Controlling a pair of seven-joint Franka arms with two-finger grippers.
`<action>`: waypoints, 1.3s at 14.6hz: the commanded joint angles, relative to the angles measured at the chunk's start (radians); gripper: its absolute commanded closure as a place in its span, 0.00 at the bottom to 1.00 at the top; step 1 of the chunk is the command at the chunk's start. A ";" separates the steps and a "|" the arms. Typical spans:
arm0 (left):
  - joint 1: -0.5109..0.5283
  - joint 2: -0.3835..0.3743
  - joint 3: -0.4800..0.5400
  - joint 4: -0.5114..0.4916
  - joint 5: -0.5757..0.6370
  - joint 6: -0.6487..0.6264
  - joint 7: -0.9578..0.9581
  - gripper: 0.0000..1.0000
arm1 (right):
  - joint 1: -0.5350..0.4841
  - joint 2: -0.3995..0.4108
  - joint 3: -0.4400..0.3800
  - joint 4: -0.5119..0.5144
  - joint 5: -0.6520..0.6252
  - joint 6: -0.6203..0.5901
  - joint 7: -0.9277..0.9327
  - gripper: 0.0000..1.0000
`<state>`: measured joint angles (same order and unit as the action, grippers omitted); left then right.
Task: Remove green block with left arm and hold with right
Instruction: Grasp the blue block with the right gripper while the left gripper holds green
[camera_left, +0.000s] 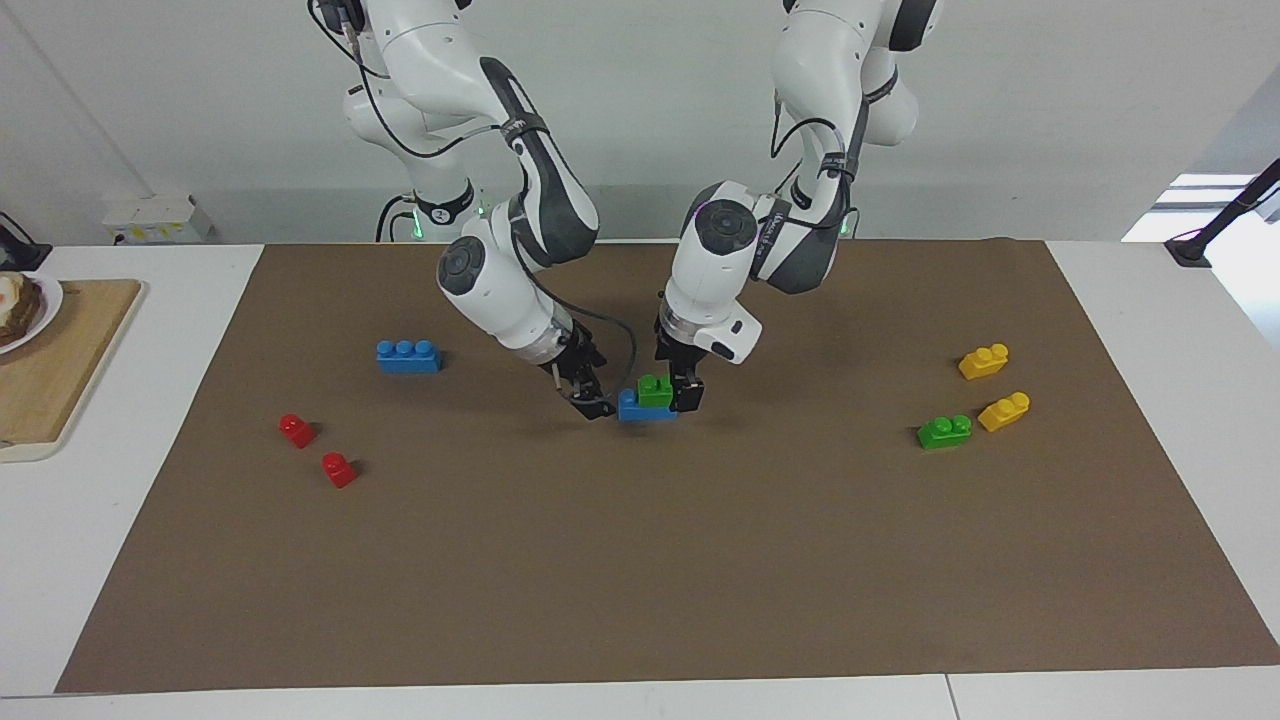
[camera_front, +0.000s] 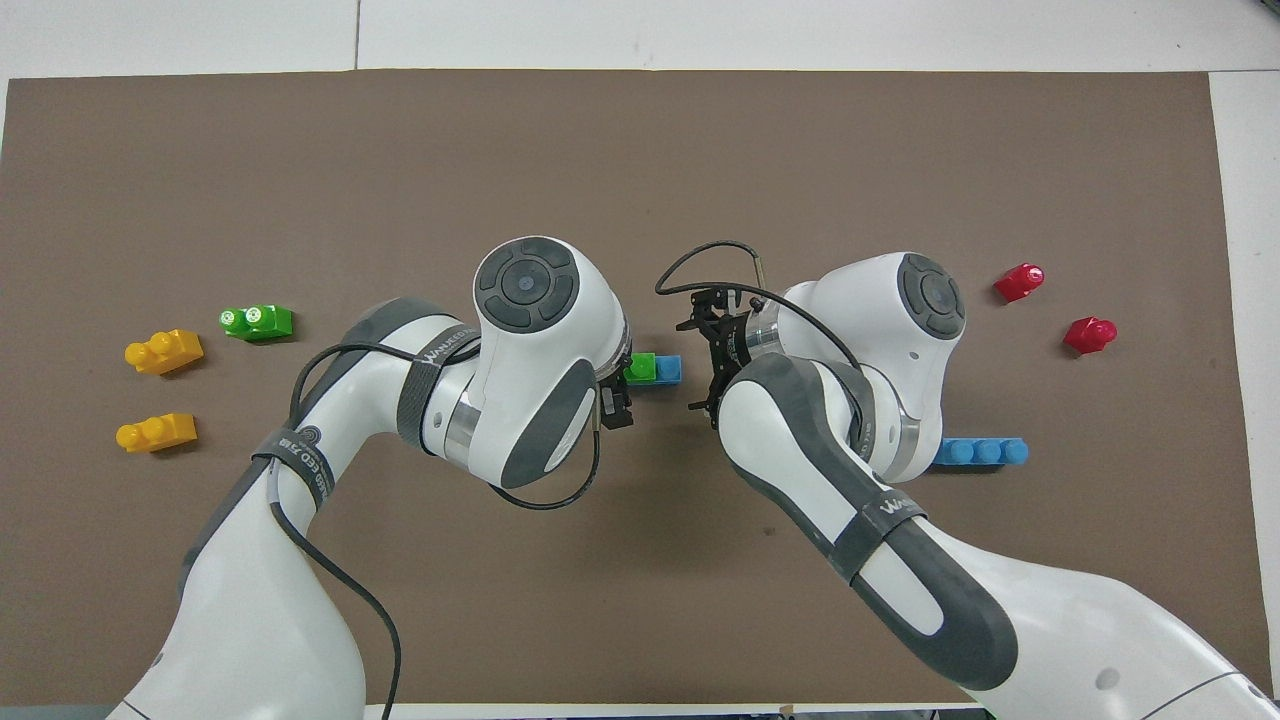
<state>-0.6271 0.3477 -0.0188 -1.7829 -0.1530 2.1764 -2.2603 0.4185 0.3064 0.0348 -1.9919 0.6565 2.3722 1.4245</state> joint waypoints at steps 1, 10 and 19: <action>-0.023 0.004 0.016 -0.020 0.021 0.042 -0.036 0.00 | 0.009 0.019 0.001 -0.008 0.035 0.047 -0.036 0.02; -0.028 0.034 0.014 -0.012 0.041 0.052 -0.036 0.00 | 0.020 0.057 0.002 -0.016 0.043 0.105 -0.056 0.01; -0.045 0.034 0.014 -0.015 0.043 0.065 -0.047 0.00 | 0.075 0.068 0.002 -0.037 0.078 0.179 -0.056 0.26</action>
<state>-0.6516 0.3825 -0.0187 -1.7847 -0.1322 2.2143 -2.2802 0.4783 0.3724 0.0351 -2.0095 0.7013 2.5053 1.4033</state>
